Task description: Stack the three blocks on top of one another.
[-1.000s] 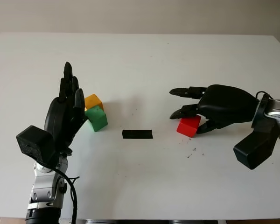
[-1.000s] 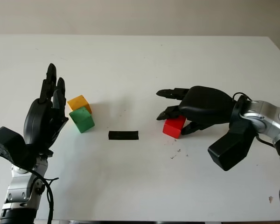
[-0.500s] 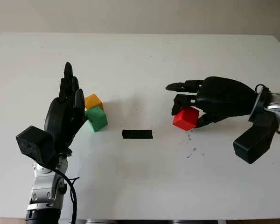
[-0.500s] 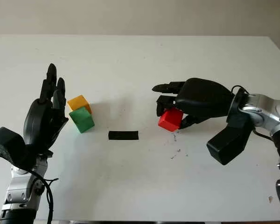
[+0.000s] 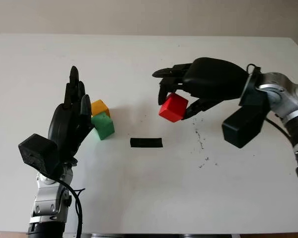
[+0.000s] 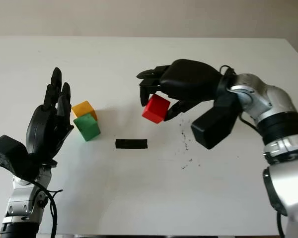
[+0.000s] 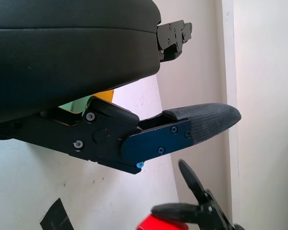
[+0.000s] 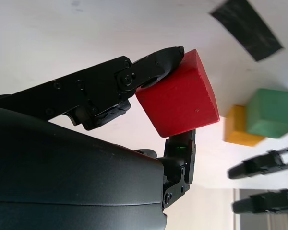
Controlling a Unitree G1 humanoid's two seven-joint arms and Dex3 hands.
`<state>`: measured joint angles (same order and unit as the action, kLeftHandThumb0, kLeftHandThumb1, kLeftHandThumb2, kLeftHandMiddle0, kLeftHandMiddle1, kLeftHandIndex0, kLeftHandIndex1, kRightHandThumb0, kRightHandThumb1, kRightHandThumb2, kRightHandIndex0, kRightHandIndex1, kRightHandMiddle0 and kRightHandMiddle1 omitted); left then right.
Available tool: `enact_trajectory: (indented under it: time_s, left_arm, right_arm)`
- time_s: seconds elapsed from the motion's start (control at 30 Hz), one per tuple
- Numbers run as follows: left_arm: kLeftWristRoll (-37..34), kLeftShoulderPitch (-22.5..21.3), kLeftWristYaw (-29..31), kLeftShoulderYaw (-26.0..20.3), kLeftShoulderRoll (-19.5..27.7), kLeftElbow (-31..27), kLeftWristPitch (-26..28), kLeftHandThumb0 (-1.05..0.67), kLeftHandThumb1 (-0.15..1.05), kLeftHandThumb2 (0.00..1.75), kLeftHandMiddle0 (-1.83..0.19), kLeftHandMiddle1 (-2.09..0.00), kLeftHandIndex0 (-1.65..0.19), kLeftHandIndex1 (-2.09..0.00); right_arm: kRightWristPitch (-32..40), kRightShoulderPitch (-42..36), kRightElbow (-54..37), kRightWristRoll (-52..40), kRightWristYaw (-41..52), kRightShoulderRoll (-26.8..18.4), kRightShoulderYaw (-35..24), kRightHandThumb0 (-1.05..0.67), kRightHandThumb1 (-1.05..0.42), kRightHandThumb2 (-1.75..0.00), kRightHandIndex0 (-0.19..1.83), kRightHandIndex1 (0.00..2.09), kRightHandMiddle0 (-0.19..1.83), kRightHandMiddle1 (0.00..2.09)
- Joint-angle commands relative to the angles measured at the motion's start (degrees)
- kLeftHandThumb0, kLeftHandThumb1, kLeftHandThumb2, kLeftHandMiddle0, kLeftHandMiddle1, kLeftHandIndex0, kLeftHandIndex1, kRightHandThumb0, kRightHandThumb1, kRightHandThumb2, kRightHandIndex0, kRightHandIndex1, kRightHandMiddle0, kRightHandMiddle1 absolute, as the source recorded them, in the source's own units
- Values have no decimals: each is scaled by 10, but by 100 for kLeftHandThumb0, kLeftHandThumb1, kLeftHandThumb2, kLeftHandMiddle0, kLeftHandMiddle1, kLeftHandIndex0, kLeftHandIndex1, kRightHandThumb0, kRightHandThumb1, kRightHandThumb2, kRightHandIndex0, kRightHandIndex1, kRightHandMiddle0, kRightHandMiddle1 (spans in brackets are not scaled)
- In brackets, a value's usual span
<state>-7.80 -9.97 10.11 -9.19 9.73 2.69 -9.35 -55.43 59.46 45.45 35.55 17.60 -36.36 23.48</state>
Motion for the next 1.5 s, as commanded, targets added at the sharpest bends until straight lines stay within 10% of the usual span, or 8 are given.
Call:
enact_trajectory:
  time_s: [0.0, 0.37, 1.47]
  left_arm:
    - [0, 3, -1, 1, 0, -5, -5, -80, 105, 71, 19, 0, 19, 0]
    - [-1, 4, -8, -5, 3, -13, 2, -80, 105, 70, 19, 0, 19, 0]
    - [1, 5, -8, -2, 1, -12, 1, -81, 105, 69, 19, 0, 19, 0]
  right_arm:
    - [-3, 13, 11, -14, 5, 20, 2, -43, -95, -4, 27, 6, 38, 139]
    - [7, 1, 11, -57, 94, 88, 23, -43, -92, -4, 27, 6, 40, 146]
    - [-25, 2, 41, 23, 43, 89, 51, -27, -99, -7, 27, 6, 46, 146]
